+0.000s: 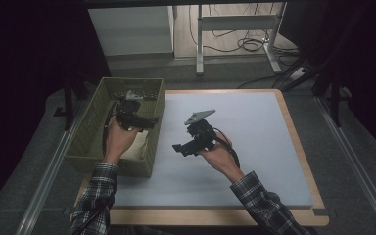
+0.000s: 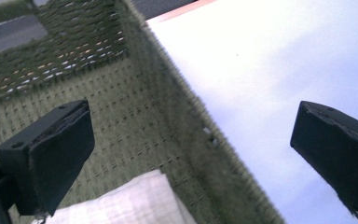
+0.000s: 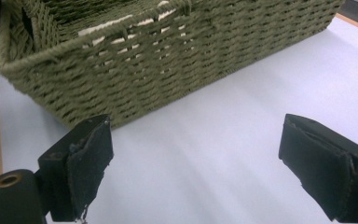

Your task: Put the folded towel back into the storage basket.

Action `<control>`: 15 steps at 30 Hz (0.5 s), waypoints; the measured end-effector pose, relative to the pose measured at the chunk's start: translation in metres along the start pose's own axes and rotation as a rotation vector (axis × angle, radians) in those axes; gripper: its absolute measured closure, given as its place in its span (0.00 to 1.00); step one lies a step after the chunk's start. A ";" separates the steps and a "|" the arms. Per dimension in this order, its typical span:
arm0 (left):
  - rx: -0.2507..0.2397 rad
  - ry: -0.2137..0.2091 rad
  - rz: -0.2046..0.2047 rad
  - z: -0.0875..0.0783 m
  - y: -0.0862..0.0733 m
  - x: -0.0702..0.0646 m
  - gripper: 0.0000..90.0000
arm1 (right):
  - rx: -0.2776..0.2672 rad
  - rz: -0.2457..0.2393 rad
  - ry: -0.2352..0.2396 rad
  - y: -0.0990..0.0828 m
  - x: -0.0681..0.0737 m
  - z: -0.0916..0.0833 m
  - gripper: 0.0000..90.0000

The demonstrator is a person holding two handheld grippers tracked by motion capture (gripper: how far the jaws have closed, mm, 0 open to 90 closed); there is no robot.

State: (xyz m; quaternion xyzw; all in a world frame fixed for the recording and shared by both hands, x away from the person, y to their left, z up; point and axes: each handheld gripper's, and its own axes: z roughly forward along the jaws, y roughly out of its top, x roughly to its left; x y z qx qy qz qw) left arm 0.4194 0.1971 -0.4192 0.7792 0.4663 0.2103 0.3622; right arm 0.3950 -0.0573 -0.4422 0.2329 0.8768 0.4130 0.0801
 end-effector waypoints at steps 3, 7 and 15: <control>-0.003 -0.006 0.008 0.002 0.003 -0.006 0.00 | -0.002 -0.002 -0.001 -0.005 -0.001 -0.005 0.11; -0.008 -0.009 0.029 0.005 0.007 -0.015 0.00 | 0.003 -0.004 -0.005 -0.014 -0.004 -0.012 0.10; -0.017 -0.033 0.065 0.012 0.014 -0.035 0.00 | 0.007 0.004 -0.021 -0.031 -0.011 -0.025 0.09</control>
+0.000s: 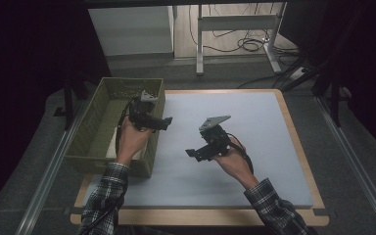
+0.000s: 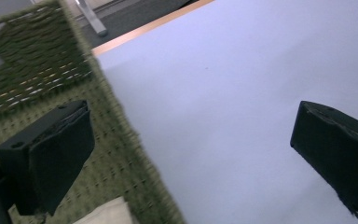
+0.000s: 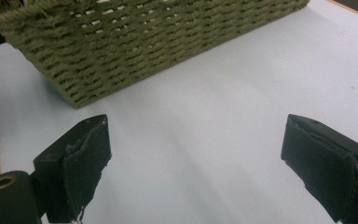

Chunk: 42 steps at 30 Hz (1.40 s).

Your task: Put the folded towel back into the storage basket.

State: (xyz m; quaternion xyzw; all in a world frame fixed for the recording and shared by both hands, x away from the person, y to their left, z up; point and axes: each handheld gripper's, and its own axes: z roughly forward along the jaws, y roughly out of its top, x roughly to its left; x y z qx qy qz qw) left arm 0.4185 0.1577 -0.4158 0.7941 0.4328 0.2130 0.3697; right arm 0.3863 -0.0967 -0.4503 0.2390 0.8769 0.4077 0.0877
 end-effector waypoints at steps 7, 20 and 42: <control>-0.004 -0.032 0.011 0.011 0.004 -0.015 0.00 | -0.002 0.015 -0.019 -0.014 -0.008 -0.014 0.09; -0.011 -0.067 0.032 0.022 0.013 -0.037 0.00 | -0.025 0.058 -0.045 -0.037 -0.023 -0.038 0.09; -0.007 -0.129 0.073 0.046 0.010 -0.076 0.00 | -0.036 0.115 -0.083 -0.077 -0.044 -0.072 0.09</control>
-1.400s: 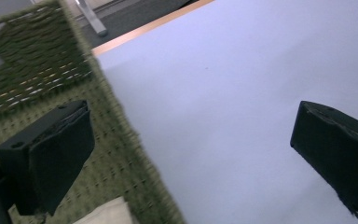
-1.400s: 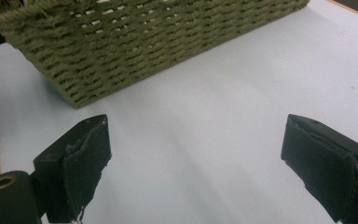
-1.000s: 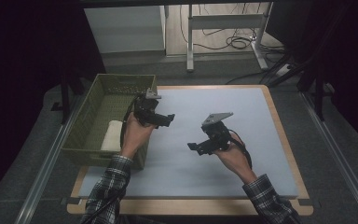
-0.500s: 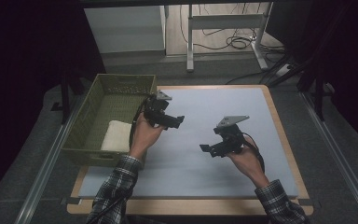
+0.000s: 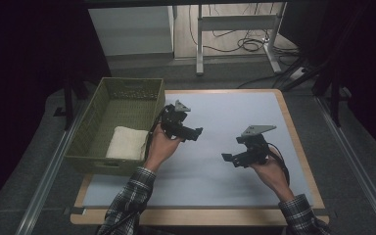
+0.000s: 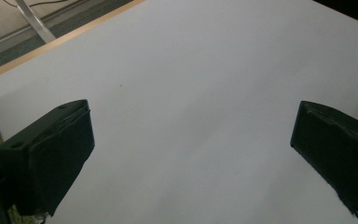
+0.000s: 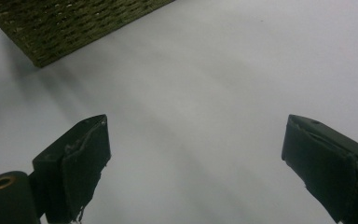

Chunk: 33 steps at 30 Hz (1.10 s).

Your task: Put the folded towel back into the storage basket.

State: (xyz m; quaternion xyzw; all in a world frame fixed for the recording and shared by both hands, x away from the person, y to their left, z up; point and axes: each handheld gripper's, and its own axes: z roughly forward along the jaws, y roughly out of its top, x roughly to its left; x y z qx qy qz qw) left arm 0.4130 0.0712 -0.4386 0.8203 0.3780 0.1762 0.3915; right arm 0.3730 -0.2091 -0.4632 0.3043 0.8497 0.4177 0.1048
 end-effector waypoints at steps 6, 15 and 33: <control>-0.002 -0.017 0.006 0.005 -0.009 -0.010 0.00 | 0.001 0.005 -0.008 -0.010 -0.006 -0.008 0.09; -0.004 -0.038 0.009 0.003 -0.027 -0.024 0.00 | -0.005 0.006 -0.036 -0.024 -0.012 -0.024 0.07; 0.019 -0.039 0.038 -0.002 -0.070 -0.046 0.00 | 0.035 0.012 -0.059 -0.057 -0.015 -0.034 0.05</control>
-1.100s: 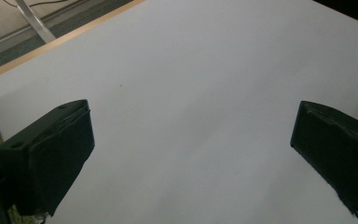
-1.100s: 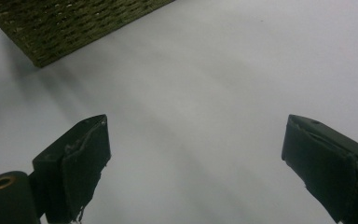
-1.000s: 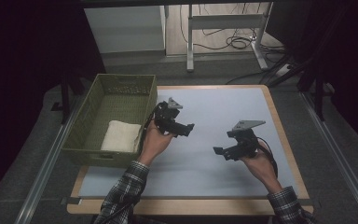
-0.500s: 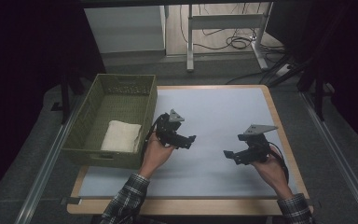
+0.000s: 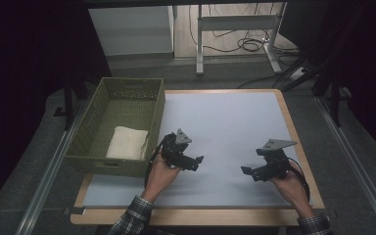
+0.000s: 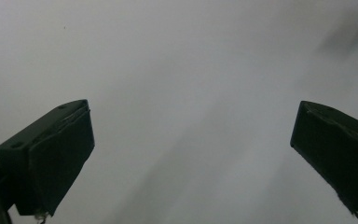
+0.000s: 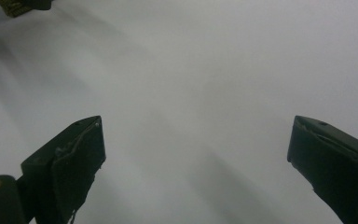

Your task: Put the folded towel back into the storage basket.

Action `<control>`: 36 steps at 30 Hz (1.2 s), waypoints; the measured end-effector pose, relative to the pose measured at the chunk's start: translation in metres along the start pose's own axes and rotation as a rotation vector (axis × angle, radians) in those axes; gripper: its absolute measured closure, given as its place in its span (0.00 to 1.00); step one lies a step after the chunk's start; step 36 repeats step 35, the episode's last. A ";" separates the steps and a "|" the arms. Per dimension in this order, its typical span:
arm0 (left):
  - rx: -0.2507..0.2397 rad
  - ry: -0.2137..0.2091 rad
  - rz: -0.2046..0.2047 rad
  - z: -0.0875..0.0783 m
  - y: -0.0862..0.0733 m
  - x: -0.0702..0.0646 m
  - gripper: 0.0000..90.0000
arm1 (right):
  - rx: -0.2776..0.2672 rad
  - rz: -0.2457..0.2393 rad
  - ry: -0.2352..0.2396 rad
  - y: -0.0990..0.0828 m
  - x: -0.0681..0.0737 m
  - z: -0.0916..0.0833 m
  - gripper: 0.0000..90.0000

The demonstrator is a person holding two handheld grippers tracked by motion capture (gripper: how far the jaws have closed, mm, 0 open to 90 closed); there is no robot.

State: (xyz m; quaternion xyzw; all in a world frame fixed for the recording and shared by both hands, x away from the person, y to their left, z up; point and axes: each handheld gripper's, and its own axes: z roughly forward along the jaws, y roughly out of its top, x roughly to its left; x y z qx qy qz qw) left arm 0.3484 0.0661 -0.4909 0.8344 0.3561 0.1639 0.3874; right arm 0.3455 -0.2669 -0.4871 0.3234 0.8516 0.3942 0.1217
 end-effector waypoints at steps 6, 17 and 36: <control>0.016 0.002 0.009 0.000 -0.015 -0.008 0.00 | 0.014 -0.005 -0.006 -0.012 0.003 0.001 0.05; 0.057 -0.007 -0.012 0.003 -0.047 -0.014 0.00 | 0.053 0.009 -0.004 -0.036 0.003 0.009 0.05; 0.104 -0.020 -0.025 0.015 -0.060 -0.019 0.00 | 0.073 -0.044 -0.079 -0.046 0.007 0.016 0.05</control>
